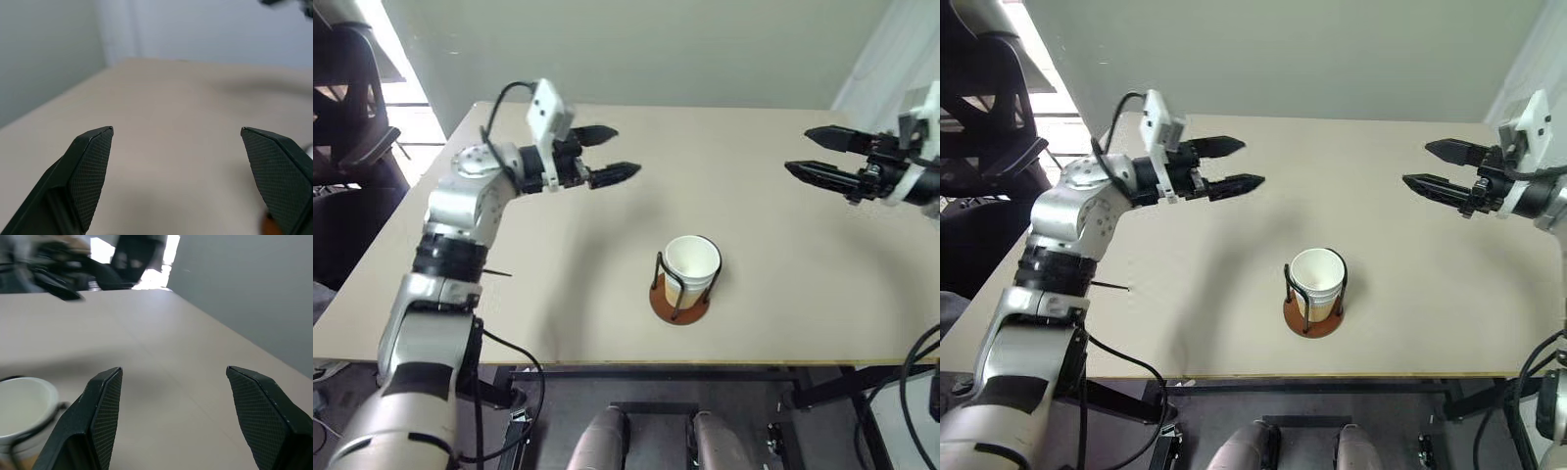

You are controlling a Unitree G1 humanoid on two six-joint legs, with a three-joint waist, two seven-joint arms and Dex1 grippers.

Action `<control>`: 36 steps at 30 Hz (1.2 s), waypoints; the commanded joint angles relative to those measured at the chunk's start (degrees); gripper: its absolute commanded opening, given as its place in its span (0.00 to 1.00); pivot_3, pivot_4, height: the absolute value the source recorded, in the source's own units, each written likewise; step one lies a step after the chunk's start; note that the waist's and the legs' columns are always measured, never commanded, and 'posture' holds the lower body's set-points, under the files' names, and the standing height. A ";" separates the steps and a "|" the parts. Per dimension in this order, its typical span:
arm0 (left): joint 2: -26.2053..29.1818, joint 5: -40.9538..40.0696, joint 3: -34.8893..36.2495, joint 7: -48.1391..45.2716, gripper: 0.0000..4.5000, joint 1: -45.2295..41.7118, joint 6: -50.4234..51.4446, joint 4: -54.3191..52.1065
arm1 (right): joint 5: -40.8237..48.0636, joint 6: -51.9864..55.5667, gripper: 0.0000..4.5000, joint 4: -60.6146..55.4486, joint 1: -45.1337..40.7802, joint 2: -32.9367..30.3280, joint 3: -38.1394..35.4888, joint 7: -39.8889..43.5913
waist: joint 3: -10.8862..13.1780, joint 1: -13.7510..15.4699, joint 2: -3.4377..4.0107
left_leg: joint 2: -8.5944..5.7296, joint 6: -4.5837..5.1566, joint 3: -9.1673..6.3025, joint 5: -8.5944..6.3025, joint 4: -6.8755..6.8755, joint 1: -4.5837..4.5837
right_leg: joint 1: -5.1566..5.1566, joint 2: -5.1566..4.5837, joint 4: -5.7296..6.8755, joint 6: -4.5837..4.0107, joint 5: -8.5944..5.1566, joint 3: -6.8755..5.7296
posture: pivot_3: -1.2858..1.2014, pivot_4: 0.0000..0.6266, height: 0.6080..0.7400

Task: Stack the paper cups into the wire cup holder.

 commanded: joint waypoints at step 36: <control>-9.75 6.34 14.32 25.50 0.99 11.42 2.09 -8.30 | -13.64 -10.19 0.76 18.95 -3.50 21.27 -1.48 -35.97 | 0.01 -0.04 -0.02 | 0.07 -0.81 -0.06 0.22 -1.19 0.55 | 0.00 0.05 -0.44 -0.54 0.40 0.09 | 0.52 0.24 1.00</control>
